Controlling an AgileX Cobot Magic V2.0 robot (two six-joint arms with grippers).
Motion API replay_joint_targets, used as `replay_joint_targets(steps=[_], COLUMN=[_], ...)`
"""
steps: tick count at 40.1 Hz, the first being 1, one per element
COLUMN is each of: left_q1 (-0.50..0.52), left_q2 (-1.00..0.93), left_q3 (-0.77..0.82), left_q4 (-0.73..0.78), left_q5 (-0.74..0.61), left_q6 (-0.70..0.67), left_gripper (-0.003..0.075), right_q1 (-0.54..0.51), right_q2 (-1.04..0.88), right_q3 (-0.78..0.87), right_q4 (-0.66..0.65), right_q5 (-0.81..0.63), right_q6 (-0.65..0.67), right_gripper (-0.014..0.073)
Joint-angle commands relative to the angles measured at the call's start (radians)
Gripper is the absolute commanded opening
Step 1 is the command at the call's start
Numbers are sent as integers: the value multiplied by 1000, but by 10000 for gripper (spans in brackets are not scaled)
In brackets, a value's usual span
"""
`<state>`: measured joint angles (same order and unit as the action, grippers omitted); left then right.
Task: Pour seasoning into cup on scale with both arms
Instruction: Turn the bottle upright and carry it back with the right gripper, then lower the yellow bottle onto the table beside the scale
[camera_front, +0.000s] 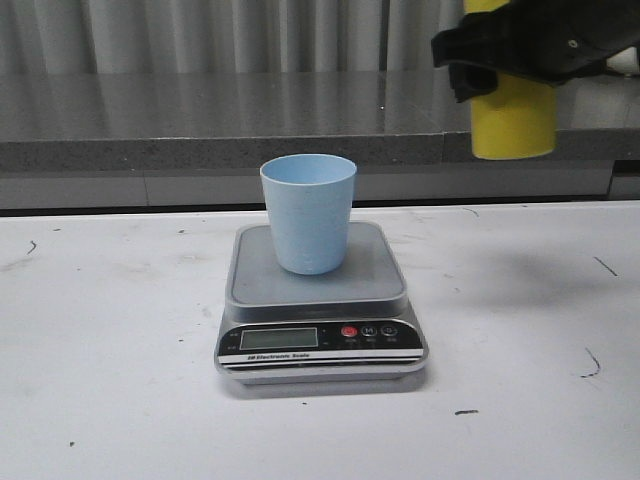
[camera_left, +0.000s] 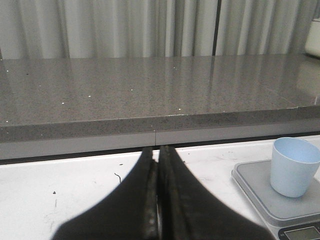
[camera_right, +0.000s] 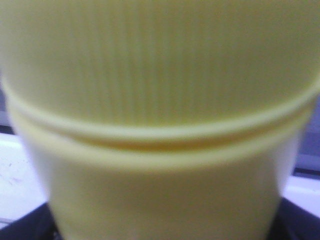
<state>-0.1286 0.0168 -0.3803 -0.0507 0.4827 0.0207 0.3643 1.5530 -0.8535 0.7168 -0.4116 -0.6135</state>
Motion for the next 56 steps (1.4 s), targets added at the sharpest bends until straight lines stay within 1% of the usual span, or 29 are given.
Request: replay_joint_targets(steps=[1,2,4,6,8,10,12,23,36,38,40,43,47,49,52,54,56], left_q1=[0,0,0,0,0,0,0,0,0,0,0,0,0,0,0,0,0], left_q2=[15,15,15,15,15,15,15,15,15,15,15,15,15,15,15,15,15], left_q3=[-25,-25,-25,-25,-25,-25,-25,-25,-25,-25,-25,-25,-25,-25,-25,-25,-25], left_q4=[-9,-9,-9,-9,-9,-9,-10,-11,-11,-11,-11,-11,-11,-11,-11,-11,-11], left_q5=[-88,-88,-88,-88,-88,-88,-88,-88,-88,-88,-88,-88,-88,-88,-88,-88,-88], left_q6=[-10,-10,-10,-10,-10,-10,-10,-10,-10,-10,-10,-10,-10,-10,-10,-10,-10], left_gripper=[-20,-20,-20,-20,-20,-20,-20,-20,-20,-20,-20,-20,-20,-20,-20,-20,-20], right_q1=[21,22,22,19,16,13,13,13,13,13,13,13,13,13,13,13,13], right_q2=[-77,-77,-73,-61,-43,-11,30,245,278,278,278,278,279,279,279,279,279], right_q3=[89,125,183,233,267,292,294,291,291,291,291,291,291,291,291,291,291], right_q4=[-147,-185,-294,-368,-405,-419,-419,-418,-418,-418,-418,-418,-417,-412,-412,-412,-412], right_q5=[-230,-258,-323,-406,-474,-548,-597,-824,-826,-813,-798,-791,-806,-814,-819,-818,-818], right_q6=[98,131,235,352,454,526,566,579,579,579,579,579,579,579,579,579,579], right_gripper=[76,76,76,76,76,76,76,76,87,125,187,302,489,561,633,654,652])
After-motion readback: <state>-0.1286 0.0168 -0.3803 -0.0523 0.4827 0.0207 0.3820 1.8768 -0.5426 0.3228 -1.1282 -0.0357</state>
